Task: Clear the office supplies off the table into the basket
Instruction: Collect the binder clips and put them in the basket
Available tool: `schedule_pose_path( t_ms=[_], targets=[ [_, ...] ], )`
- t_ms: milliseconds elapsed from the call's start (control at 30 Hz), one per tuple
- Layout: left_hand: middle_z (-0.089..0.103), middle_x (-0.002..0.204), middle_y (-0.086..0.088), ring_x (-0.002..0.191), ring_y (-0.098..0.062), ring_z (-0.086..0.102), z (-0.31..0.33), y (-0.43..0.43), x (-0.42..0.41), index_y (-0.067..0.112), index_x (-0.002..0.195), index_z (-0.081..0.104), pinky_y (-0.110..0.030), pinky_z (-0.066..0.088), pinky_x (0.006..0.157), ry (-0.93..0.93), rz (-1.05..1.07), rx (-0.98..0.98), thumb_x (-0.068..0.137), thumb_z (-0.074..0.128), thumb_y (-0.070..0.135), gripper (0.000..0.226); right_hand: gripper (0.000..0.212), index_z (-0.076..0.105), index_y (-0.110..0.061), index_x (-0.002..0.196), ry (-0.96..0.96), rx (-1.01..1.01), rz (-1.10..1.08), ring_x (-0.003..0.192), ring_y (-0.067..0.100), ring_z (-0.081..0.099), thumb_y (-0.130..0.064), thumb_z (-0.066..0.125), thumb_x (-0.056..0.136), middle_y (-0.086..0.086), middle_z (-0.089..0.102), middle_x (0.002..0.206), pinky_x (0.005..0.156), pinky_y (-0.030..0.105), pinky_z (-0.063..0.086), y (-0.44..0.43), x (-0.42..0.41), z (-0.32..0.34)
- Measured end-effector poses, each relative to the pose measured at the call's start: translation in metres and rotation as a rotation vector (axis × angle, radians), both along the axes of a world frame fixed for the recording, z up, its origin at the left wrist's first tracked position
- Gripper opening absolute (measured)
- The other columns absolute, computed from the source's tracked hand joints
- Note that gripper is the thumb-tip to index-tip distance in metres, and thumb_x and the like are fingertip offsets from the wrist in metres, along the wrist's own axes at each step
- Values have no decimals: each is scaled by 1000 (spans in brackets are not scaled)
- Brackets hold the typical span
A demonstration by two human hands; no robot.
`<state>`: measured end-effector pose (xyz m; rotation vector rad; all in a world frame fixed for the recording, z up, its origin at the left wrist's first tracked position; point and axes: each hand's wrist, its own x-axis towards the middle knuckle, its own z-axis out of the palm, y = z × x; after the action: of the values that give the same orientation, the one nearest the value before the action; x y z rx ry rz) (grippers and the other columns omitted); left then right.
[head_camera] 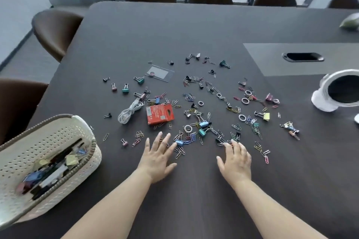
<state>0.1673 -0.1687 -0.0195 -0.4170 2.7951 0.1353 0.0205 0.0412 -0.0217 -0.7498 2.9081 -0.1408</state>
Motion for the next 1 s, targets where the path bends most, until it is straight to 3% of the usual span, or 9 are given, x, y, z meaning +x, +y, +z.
schedule_pose_path(
  t_ms=[33, 100, 167, 367, 467, 700, 800, 900, 1000],
  targets=[
    [-33, 141, 4, 137, -28, -25, -3, 4, -7, 31, 141, -16, -59, -5, 108, -19, 1, -1, 69, -4, 70, 83, 64, 56, -12, 121, -18, 29, -25, 124, 40, 44, -39, 77, 67, 17, 50, 133, 96, 59, 37, 7, -4, -2],
    [-42, 136, 4, 133, -29, -34, -8, 10, -21, 33, 132, -28, -62, -6, 107, -44, 18, -3, 60, -9, 76, 86, 80, 23, -19, 145, -65, 136, -54, 141, 36, 10, -58, 52, 82, 12, 14, 154, 108, 61, 14, 18, -12, -6],
    [-43, 136, 5, 133, -30, -35, -11, 14, -35, 32, 130, -33, -63, -3, 107, -68, 55, 40, 53, -15, 86, 95, 87, -7, -25, 147, -121, 195, -94, 142, 32, -12, -71, 31, 83, 5, -13, 156, 110, 60, 3, 29, -22, -12],
    [-43, 137, 4, 132, -29, -36, -13, 22, -79, 33, 119, -47, -63, -3, 107, -48, 101, 78, 41, -28, 83, 94, 97, -39, -26, 128, -209, 208, -100, 140, 31, -21, -84, 13, 71, 5, -27, 152, 110, 61, 0, 41, -49, -18],
    [-46, 136, 1, 130, -29, -39, -16, 26, -104, 32, 119, -47, -64, -5, 105, -37, 81, 62, 41, -27, 85, 96, 99, -41, -28, 126, -195, 208, -57, 139, 32, -23, -86, 1, 59, 6, -29, 151, 109, 61, -3, 38, -72, -16],
    [-32, 149, 1, 134, -33, -32, -24, 30, -159, 40, 126, -38, -62, -5, 107, 37, 75, 29, 53, 0, 92, 98, 110, -36, -38, 128, -214, 228, 36, 136, 34, -30, -95, 11, 47, 5, -34, 149, 105, 68, -3, 22, -134, -11],
    [-9, 156, -2, 139, -35, -16, -25, 29, -178, 40, 139, -16, -60, -1, 108, 71, 108, 37, 59, 10, 86, 96, 109, -35, -40, 129, -207, 218, 111, 135, 34, -32, -94, 20, 52, 5, -34, 149, 106, 66, -6, 10, -155, -12],
    [34, 146, -8, 136, -32, 16, -24, 23, -189, 37, 139, 32, -57, 20, 106, 174, 100, 17, 68, 23, 78, 83, 112, -29, -41, 135, -178, 204, 187, 137, 34, -29, -96, 15, 47, 4, -29, 151, 108, 61, -8, -4, -173, -15],
    [57, 119, -7, 112, -25, 38, -28, 17, -191, 29, 119, 59, -47, 43, 91, 315, 104, 15, 73, 38, 67, 64, 99, 12, -38, 144, -84, 93, 260, 141, 30, -2, -88, 19, 59, 5, 5, 156, 112, 53, 7, -19, -187, -19]
  ],
)
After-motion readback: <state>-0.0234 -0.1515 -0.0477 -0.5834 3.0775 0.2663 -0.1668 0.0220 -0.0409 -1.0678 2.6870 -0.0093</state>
